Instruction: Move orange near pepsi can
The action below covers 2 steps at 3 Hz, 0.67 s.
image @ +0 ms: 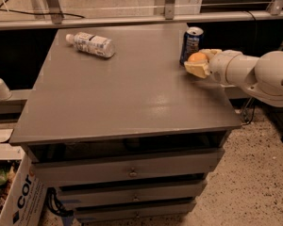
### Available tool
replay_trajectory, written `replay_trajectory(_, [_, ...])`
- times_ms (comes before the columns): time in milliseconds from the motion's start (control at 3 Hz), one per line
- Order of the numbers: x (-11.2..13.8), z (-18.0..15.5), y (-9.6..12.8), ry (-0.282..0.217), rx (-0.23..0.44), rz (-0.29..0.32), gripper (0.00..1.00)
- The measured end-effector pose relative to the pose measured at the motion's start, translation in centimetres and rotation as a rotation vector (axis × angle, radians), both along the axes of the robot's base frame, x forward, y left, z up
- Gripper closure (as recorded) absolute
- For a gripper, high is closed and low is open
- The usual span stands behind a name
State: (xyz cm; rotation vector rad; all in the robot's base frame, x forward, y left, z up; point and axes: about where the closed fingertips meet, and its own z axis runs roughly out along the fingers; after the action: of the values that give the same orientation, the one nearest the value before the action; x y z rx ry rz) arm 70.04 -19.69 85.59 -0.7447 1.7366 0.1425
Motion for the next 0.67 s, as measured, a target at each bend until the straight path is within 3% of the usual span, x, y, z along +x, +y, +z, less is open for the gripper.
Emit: replay_trajectory(667, [2.23, -1.43, 1.44, 0.009, 0.025, 0.013, 1.0])
